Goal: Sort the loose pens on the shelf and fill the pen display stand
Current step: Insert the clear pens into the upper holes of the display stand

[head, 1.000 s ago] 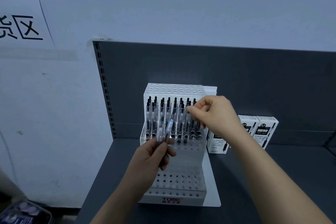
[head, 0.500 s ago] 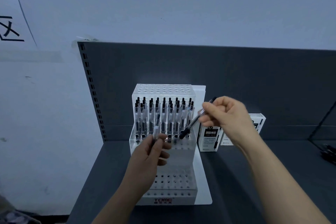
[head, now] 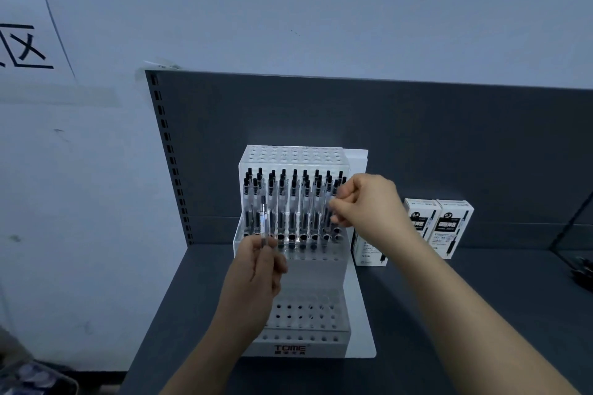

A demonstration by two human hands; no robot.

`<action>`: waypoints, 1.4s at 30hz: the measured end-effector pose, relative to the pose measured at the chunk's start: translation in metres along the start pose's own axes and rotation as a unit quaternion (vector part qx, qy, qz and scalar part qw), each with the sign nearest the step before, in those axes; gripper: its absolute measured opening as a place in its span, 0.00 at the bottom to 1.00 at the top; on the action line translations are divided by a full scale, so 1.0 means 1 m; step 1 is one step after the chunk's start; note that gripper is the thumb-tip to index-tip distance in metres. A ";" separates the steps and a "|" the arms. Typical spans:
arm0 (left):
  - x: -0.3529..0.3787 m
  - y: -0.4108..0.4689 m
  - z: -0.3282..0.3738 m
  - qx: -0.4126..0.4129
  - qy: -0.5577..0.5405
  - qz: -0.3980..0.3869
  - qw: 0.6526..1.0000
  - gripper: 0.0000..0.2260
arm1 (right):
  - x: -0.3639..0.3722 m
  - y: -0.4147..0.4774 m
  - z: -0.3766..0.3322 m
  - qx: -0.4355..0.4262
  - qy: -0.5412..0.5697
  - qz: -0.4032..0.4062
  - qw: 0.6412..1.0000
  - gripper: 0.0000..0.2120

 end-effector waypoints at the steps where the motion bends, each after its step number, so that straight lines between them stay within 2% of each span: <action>1: 0.000 -0.001 0.001 0.004 0.015 -0.003 1.000 0.09 | 0.003 0.000 -0.001 -0.005 -0.030 -0.002 1.000 0.07; 3: 0.000 0.000 0.001 0.006 0.025 -0.009 1.000 0.09 | 0.007 0.000 -0.001 -0.006 -0.049 -0.005 0.999 0.11; 9: 0.002 0.001 0.001 -0.014 -0.011 -0.023 1.000 0.09 | -0.004 -0.008 0.001 -0.012 -0.075 0.015 0.997 0.14; 11: 0.011 0.001 0.002 -0.017 -0.002 -0.040 0.999 0.09 | -0.004 -0.014 -0.002 -0.014 -0.021 -0.004 1.000 0.12; 14: 0.028 0.002 0.004 -0.016 0.030 -0.068 0.997 0.10 | 0.012 -0.023 -0.004 -0.004 0.091 -0.082 0.992 0.06; 17: 0.043 0.002 0.006 -0.008 0.076 -0.087 0.993 0.09 | 0.016 -0.026 -0.003 -0.007 0.146 -0.103 0.984 0.06; 20: 0.043 0.004 0.012 0.029 0.143 -0.073 0.986 0.08 | -0.004 -0.026 0.003 0.010 0.178 -0.073 0.981 0.06; 22: 0.036 0.004 0.022 0.092 0.249 -0.043 0.963 0.07 | -0.032 -0.022 0.005 0.006 0.197 -0.006 0.980 0.05; 25: 0.022 0.002 0.037 0.182 0.367 0.011 0.912 0.10 | -0.065 -0.015 0.006 -0.027 0.133 0.088 0.987 0.07; 28: 0.017 0.001 0.048 0.251 0.466 0.054 0.846 0.09 | -0.061 -0.011 0.003 -0.057 0.045 0.112 0.991 0.09; 30: 0.015 0.000 0.052 0.269 0.501 0.067 0.820 0.13 | -0.055 -0.009 0.000 -0.067 0.005 0.114 0.991 0.10; 36: 0.014 -0.005 0.057 0.278 0.522 0.084 0.802 0.15 | -0.049 0.003 -0.013 -0.077 -0.093 0.084 0.989 0.08; 42: 0.013 -0.004 0.052 0.271 0.522 0.075 0.805 0.15 | -0.013 0.002 0.009 -0.045 -0.134 0.023 0.990 0.12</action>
Point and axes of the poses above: each hand's wrist, its own y-axis towards the middle knuckle, its own x-axis out of the palm, z = x × y, the point moved 9 cm from there along y, towards the middle knuckle, and after that the axes turned 5 degrees about -x, right-handed, at the moved point
